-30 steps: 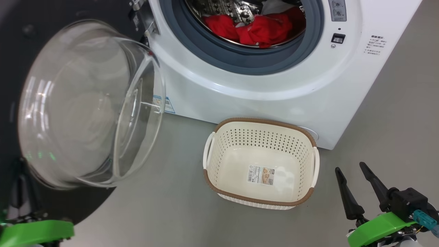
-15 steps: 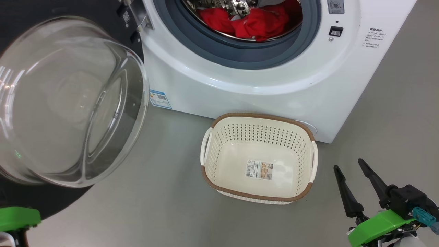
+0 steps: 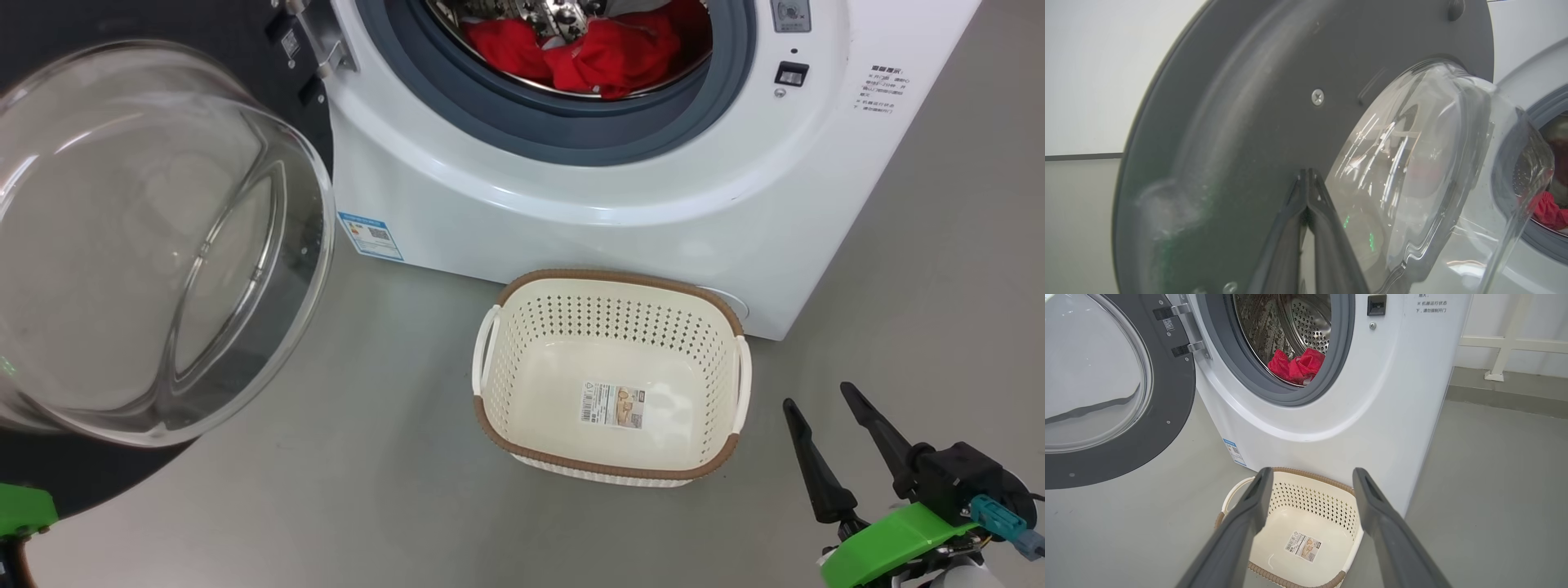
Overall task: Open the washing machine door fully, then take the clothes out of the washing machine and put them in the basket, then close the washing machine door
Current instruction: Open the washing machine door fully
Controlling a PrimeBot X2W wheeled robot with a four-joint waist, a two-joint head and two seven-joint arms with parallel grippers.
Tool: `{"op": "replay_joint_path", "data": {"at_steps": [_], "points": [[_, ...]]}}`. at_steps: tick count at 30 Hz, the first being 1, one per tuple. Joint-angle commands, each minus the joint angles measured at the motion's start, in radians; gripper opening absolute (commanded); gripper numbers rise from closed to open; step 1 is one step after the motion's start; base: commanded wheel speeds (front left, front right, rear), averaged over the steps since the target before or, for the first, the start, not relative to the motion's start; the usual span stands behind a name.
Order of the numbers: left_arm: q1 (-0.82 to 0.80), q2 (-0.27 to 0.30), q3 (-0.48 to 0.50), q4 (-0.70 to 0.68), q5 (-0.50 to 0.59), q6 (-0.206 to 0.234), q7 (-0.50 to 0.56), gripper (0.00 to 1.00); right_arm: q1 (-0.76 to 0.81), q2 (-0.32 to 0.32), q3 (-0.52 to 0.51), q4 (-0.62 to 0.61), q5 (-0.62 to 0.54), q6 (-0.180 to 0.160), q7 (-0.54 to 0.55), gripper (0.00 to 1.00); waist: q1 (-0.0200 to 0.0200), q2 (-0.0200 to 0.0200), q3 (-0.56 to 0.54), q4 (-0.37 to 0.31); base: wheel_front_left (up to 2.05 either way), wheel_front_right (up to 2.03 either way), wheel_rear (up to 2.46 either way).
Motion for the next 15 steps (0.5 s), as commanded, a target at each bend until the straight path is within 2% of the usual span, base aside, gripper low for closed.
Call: {"op": "replay_joint_path", "data": {"at_steps": [1,10,12,15], "points": [[-0.016,0.045,0.032,-0.019,0.007,0.002,-0.005,0.0,-0.03,-0.014,0.019,-0.022,0.004,0.006,-0.009,1.0,0.0,-0.0001,-0.003,0.0,0.0,0.0,0.0],[0.052,0.014,-0.01,-0.056,-0.017,0.001,-0.005,0.0,-0.02,0.001,0.02,-0.016,0.006,0.006,-0.009,1.0,0.0,-0.0001,-0.037,-0.005,0.0,0.0,0.0],[0.074,0.008,-0.032,-0.066,-0.03,0.001,-0.005,0.07,-0.017,0.004,0.017,-0.016,0.007,0.006,-0.009,1.0,0.0,-0.0001,-0.044,-0.005,0.0,0.0,0.0],[0.107,0.001,-0.075,-0.086,-0.047,0.001,-0.005,0.1,-0.013,0.007,0.014,-0.014,0.009,0.006,-0.009,1.0,0.0,-0.0001,-0.057,-0.003,0.0,0.0,0.0]]}}
